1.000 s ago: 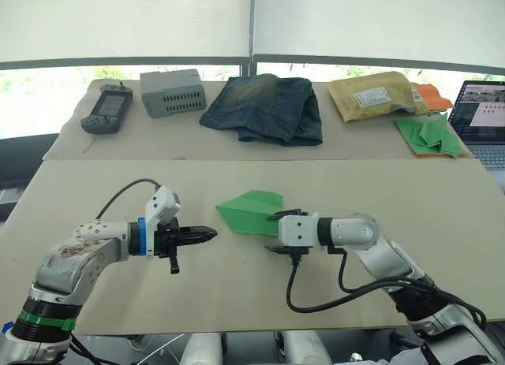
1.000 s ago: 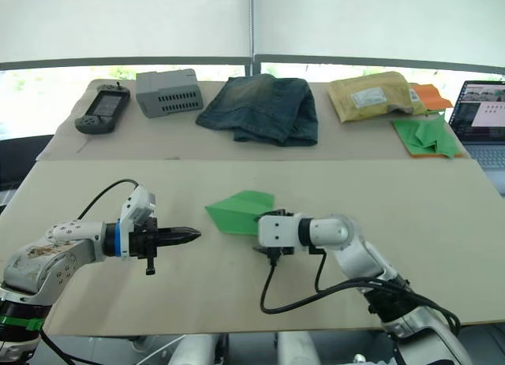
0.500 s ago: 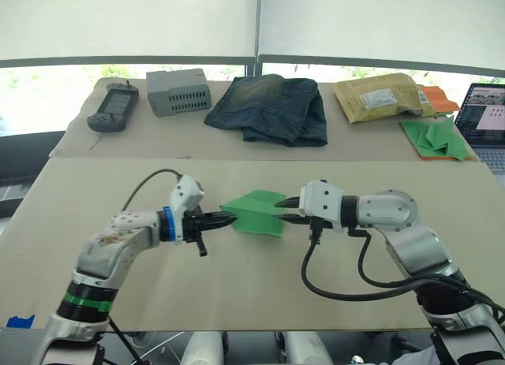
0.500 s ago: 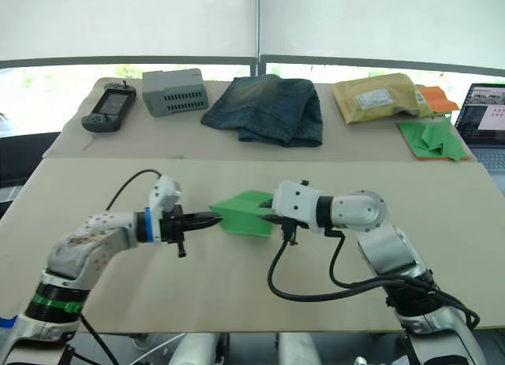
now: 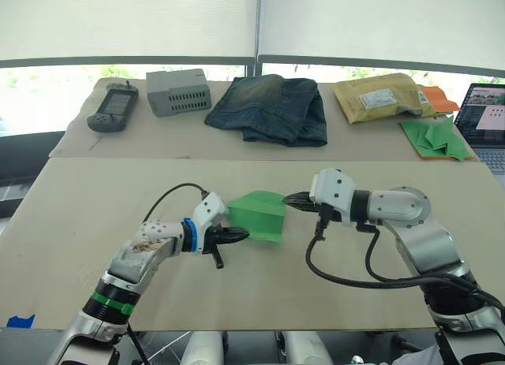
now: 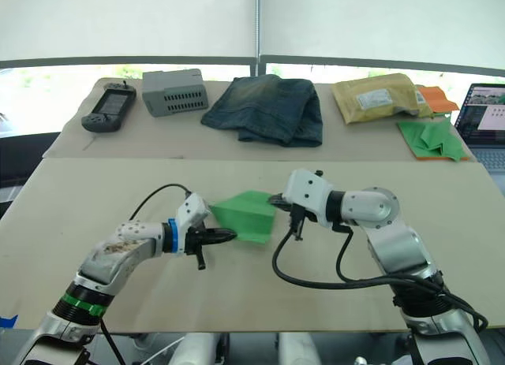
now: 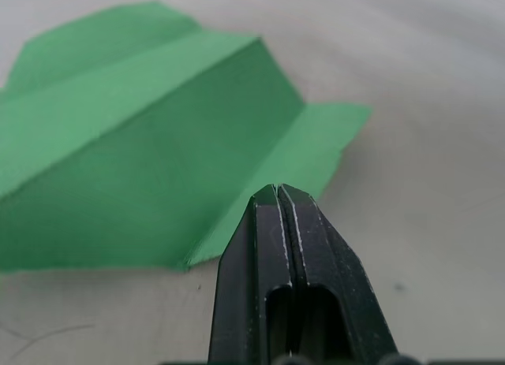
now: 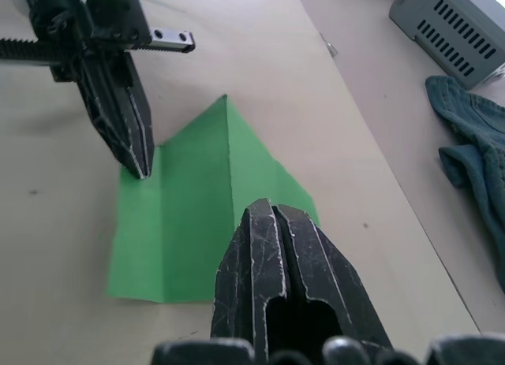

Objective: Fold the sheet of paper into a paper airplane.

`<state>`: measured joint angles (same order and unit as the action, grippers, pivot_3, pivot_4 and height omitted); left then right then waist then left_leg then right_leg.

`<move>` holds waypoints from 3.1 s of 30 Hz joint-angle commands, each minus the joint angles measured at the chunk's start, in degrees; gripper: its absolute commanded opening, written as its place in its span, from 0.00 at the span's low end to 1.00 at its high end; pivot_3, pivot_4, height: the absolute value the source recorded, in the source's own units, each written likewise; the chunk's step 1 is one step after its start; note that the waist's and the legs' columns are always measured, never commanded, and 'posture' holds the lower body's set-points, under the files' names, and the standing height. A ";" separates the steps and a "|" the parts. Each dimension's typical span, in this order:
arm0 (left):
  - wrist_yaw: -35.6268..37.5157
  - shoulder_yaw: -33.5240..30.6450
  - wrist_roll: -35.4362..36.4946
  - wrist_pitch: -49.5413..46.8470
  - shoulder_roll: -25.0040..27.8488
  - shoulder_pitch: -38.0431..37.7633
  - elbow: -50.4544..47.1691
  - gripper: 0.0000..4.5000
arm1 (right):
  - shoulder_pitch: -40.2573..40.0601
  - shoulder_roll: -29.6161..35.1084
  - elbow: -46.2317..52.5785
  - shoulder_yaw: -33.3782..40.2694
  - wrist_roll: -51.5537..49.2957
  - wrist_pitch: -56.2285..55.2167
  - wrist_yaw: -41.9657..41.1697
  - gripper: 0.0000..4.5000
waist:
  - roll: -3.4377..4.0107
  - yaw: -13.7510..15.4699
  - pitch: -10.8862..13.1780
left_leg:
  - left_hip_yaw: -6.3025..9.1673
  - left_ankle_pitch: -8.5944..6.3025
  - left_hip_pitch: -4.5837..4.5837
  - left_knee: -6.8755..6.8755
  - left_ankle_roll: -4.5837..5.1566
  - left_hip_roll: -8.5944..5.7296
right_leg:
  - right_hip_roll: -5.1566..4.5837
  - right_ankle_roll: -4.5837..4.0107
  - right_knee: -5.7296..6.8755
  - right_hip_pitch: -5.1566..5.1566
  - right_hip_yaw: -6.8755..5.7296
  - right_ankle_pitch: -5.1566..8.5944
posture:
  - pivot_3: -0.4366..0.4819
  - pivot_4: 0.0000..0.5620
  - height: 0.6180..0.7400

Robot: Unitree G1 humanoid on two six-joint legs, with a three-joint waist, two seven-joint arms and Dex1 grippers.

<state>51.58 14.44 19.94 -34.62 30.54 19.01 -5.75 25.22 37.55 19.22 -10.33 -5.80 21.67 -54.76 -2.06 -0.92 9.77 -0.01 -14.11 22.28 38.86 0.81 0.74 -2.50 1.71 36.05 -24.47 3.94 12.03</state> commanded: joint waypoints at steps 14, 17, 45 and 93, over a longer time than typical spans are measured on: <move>-3.27 1.97 -2.79 -1.70 -2.23 -2.99 -2.25 0.00 | 9.45 -4.80 -16.39 -5.74 3.16 -1.83 0.11 0.00 | 0.02 -0.15 -0.01 | -0.01 0.00 -0.18 0.00 0.00 0.02 | 0.00 0.03 0.01 0.15 0.01 0.01 | 0.48 0.27 0.91; -3.74 2.13 -2.64 -2.36 -2.48 -3.61 -3.32 0.00 | 13.76 -7.17 -23.44 -7.52 3.87 -4.50 -1.63 0.00 | 0.02 -0.17 -0.01 | -0.01 0.00 -0.17 -0.01 0.00 0.02 | 0.00 -0.11 0.01 0.13 0.01 -0.07 | 0.48 0.27 0.91; -5.22 -1.09 1.14 -9.72 -0.27 -5.77 -12.02 0.00 | 14.50 -9.07 -24.17 -14.68 3.88 -3.55 -18.10 0.00 | 0.04 -0.33 -0.02 | 0.03 0.00 -0.18 -0.04 0.00 0.06 | -0.01 -0.33 0.02 0.13 -0.01 -0.20 | 0.48 0.27 0.91; -2.40 -1.90 -0.28 -3.16 5.50 -6.52 -7.14 0.00 | -0.85 -8.26 -7.49 6.08 -14.02 21.98 -0.56 0.06 | 0.03 -1.31 -0.02 | 0.07 0.00 -0.17 -0.08 -0.01 0.09 | -0.04 0.05 0.00 0.14 0.00 0.04 | 0.48 0.27 0.91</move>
<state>49.10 11.82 20.84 -37.34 35.25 13.23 -13.24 24.53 28.71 9.84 -6.43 -16.45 40.88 -54.30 -2.02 -2.23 9.75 0.06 -14.11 22.11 38.78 0.80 0.83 -2.54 1.75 36.05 -24.33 3.94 12.07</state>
